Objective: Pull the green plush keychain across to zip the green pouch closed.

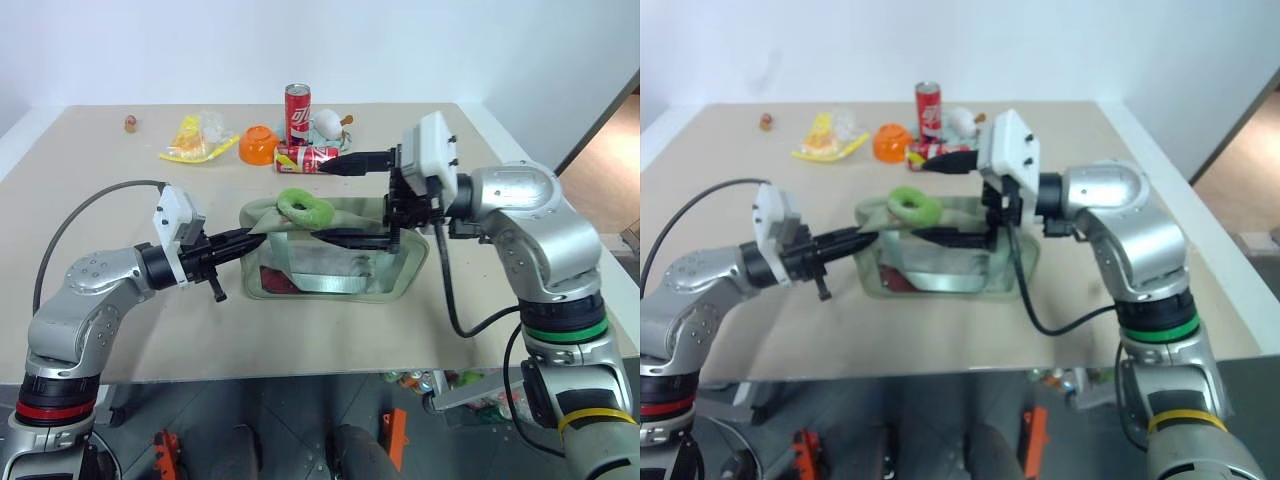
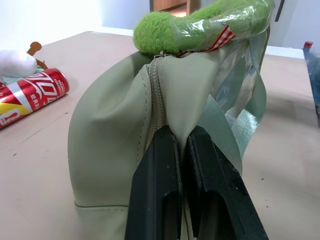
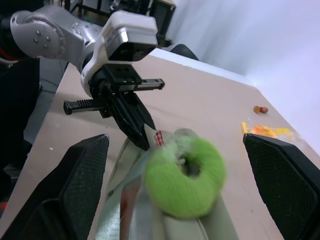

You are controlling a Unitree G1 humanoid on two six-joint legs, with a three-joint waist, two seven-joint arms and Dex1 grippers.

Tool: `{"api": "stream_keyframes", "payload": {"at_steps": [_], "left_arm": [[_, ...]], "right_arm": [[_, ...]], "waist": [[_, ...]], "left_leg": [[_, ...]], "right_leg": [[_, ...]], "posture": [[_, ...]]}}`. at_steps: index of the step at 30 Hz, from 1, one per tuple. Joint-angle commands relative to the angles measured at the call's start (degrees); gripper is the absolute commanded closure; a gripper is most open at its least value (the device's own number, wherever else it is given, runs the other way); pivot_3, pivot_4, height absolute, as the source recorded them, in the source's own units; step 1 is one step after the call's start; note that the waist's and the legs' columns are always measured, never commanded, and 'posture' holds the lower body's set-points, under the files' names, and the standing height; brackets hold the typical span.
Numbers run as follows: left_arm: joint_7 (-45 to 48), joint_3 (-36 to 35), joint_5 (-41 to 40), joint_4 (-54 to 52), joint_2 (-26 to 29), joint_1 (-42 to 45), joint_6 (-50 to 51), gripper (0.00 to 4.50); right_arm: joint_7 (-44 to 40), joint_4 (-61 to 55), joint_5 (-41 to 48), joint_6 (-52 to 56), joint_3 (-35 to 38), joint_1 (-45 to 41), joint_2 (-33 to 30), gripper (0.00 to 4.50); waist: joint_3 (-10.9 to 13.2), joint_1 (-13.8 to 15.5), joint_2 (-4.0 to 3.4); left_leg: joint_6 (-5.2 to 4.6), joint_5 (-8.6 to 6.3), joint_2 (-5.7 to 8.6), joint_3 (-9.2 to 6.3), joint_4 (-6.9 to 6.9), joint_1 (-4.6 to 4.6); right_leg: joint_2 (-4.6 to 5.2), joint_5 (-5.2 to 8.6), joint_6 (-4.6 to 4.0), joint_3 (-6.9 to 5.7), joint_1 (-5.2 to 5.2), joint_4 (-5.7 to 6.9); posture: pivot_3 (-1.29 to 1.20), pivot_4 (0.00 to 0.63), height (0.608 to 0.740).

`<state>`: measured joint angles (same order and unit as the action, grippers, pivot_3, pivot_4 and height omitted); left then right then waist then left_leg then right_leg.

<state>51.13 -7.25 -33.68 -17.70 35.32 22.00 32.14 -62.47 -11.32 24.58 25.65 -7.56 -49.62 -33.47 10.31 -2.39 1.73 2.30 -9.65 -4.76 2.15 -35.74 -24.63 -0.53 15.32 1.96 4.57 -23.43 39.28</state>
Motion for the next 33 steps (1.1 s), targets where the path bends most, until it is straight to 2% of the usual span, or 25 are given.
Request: {"api": "stream_keyframes", "payload": {"at_steps": [1,4,7,16,17,24,33], "left_arm": [[-0.69,0.84,-0.42,-1.63,-0.02,1.26,0.14,4.50],[-1.18,1.04,-0.39,-1.47,-0.06,1.60,0.13,4.50],[-1.54,1.15,-0.11,-1.30,0.08,1.70,-0.03,4.50],[-1.80,1.93,1.06,-0.26,0.17,1.86,-0.82,4.50],[-1.78,2.02,1.24,-0.08,0.12,1.96,-0.90,4.50],[-3.06,2.85,2.91,1.41,-0.36,2.63,-1.03,4.50],[-6.59,2.42,2.42,2.99,-2.32,5.66,0.33,4.50]], "right_arm": [[0.28,1.81,-1.81,-3.23,-0.19,-0.28,0.66,0.05],[-0.17,3.83,-2.95,-4.85,-0.85,-0.15,0.99,0.05],[-0.90,5.79,-4.57,-7.28,-1.60,0.62,0.95,0.82],[-1.41,6.63,-4.72,-9.12,-0.82,1.64,1.65,3.89],[-1.37,6.35,-4.30,-8.90,-0.54,1.70,1.69,4.39],[0.06,4.02,0.15,-5.52,3.35,0.74,1.42,4.46],[-0.32,9.27,-1.11,-8.40,8.30,-3.17,-4.51,4.46]], "waist": [[0.00,0.00,0.00],[0.00,0.01,0.00],[0.00,0.02,0.00],[0.00,0.02,0.00],[0.00,0.02,0.00],[0.00,0.04,0.00],[0.01,0.48,-0.01]], "left_leg": [[0.00,0.00,0.00,0.00,0.00,0.00],[0.00,0.00,-0.01,-0.01,0.01,0.01],[0.00,0.00,-0.01,-0.01,0.02,0.00],[0.00,0.00,-0.01,-0.03,0.03,0.00],[0.00,0.00,-0.01,-0.03,0.02,0.00],[0.00,0.00,-0.01,-0.03,0.03,0.00],[0.00,0.00,-0.01,-0.02,0.02,0.00]], "right_leg": [[0.00,0.00,0.00,0.00,0.00,0.00],[-0.01,0.00,0.00,-0.01,0.00,0.00],[-0.01,0.00,-0.02,-0.02,0.00,0.00],[-0.02,0.00,-0.02,-0.04,0.00,-0.02],[-0.02,0.00,-0.02,-0.03,0.00,-0.02],[-0.01,0.00,-0.02,-0.04,0.00,-0.02],[-0.02,-0.01,0.00,-0.03,0.00,-0.04]], "posture": [[0.00,0.150,0.740],[0.00,0.150,0.740],[0.00,0.150,0.740],[0.00,0.150,0.740],[0.00,0.150,0.740],[0.00,0.150,0.740],[0.00,0.150,0.740]]}}
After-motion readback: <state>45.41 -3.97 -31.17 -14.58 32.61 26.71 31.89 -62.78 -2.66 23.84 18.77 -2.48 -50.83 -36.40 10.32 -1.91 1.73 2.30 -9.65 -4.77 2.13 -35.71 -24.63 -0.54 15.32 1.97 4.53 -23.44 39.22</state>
